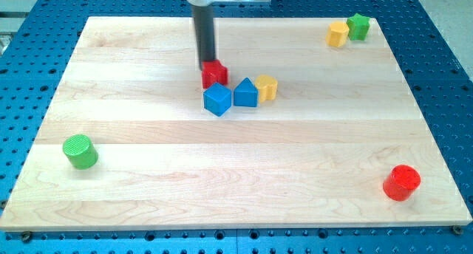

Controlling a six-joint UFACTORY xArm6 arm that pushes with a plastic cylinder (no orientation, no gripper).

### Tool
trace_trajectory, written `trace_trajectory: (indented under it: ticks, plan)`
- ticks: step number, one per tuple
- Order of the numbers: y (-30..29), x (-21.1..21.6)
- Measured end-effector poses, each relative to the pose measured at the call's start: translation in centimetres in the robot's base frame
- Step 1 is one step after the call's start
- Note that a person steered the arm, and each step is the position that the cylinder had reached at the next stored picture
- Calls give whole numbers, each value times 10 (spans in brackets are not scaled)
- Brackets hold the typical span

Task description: Move the green circle below the triangle

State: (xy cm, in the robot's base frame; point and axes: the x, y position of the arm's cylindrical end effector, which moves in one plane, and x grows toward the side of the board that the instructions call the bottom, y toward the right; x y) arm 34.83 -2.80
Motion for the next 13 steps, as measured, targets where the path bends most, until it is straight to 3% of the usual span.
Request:
trace_trajectory:
  ticks: [1, 2, 3, 4, 5, 6, 7, 9, 10, 11, 13]
  plan:
    - [-4, 20]
    - [-81, 22]
    - [-175, 86]
    - [-234, 118]
    - [-233, 174]
    - [-213, 183]
    - [-144, 182]
    - [-106, 178]
    - [-43, 167]
    - [-67, 197]
    - [-12, 168]
